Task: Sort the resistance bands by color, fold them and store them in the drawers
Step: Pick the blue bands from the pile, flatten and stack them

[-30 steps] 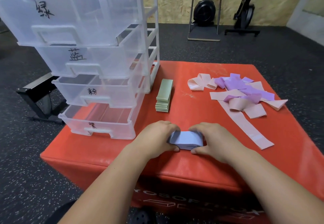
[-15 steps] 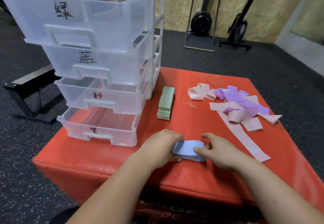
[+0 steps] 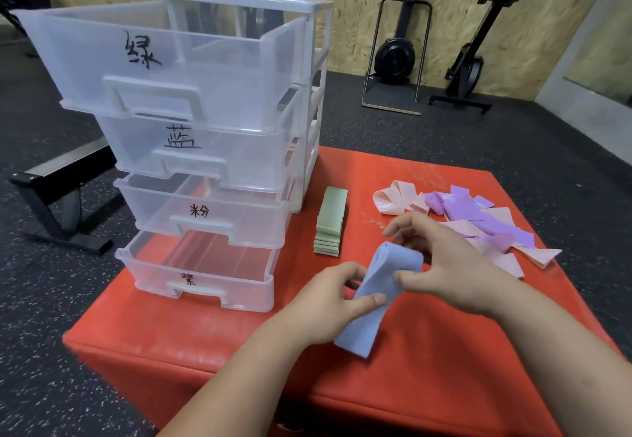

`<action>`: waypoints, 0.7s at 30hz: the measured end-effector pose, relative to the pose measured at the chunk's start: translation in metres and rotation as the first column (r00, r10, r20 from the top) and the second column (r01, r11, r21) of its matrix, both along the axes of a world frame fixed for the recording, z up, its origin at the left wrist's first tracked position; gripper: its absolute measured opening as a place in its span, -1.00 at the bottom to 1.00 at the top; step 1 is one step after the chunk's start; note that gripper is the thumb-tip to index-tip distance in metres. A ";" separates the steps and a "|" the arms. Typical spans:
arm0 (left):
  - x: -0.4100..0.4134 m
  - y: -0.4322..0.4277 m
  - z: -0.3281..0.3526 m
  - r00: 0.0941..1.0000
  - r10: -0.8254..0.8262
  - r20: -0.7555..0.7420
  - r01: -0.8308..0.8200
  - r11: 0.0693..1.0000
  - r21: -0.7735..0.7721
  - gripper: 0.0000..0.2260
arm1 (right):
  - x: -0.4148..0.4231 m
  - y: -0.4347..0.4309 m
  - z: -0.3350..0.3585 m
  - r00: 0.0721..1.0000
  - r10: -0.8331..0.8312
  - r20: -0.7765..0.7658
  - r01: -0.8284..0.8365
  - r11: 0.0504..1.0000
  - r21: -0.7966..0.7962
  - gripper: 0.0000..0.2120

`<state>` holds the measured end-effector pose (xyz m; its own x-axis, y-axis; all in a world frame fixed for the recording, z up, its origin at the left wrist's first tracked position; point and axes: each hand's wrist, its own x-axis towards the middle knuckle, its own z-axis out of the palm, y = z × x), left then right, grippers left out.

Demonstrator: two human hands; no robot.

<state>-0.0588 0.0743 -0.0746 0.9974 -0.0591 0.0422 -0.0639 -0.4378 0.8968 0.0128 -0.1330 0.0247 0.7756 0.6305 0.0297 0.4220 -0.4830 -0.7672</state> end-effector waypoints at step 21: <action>0.079 -0.029 -0.024 0.956 0.228 0.185 -0.281 0.893 0.350 -0.46 | 0.202 0.049 -0.093 0.953 -0.167 -0.255 0.200 0.973 0.111 -0.45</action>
